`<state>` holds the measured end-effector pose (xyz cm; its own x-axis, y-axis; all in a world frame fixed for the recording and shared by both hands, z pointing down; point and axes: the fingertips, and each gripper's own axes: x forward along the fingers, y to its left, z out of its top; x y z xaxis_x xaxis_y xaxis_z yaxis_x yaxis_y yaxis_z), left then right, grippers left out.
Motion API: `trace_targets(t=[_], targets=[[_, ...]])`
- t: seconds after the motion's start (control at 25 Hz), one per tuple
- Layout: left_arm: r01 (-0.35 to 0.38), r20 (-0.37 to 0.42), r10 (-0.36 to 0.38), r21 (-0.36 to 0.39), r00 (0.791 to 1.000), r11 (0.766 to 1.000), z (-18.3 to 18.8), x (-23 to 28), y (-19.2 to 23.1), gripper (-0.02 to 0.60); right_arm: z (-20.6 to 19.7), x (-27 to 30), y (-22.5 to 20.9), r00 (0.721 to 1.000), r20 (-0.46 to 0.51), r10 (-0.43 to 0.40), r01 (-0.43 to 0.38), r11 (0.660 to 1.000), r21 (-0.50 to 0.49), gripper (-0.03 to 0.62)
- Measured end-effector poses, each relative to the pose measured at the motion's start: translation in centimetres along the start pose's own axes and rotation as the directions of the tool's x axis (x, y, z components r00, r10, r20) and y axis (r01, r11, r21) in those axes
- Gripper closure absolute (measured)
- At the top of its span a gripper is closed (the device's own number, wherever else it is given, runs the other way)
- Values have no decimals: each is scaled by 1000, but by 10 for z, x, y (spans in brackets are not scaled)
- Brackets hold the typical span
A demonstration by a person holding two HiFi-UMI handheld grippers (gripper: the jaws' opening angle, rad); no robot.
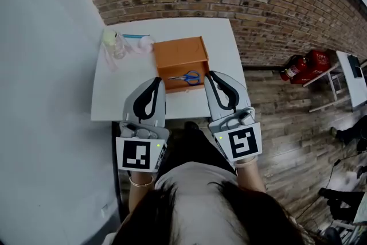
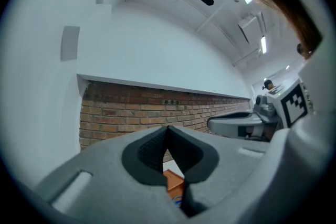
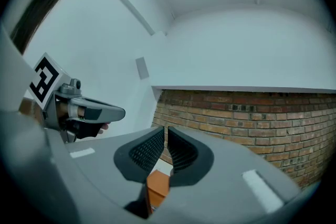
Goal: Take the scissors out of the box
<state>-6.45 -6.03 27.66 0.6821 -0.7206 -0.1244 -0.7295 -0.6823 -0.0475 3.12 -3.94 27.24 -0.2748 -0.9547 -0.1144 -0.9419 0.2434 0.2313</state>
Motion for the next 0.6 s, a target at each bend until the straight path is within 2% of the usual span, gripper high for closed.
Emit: trace_targets(t=[0.08,0.24,0.6], targets=[[-11,4,11,-15,1000,1000,0,6,4,580,-4,6,-2,1000,-3,10,-10,1000,10,565],[-14,-7,14,15,1000,1000,-6,21,10,580,-15,19,-11,999,-18,39,-38,999,27,563],[-38,-10,38,4,999,999,-10,53,24,580,-45,53,-25,990,-68,121,-119,992,41,553]])
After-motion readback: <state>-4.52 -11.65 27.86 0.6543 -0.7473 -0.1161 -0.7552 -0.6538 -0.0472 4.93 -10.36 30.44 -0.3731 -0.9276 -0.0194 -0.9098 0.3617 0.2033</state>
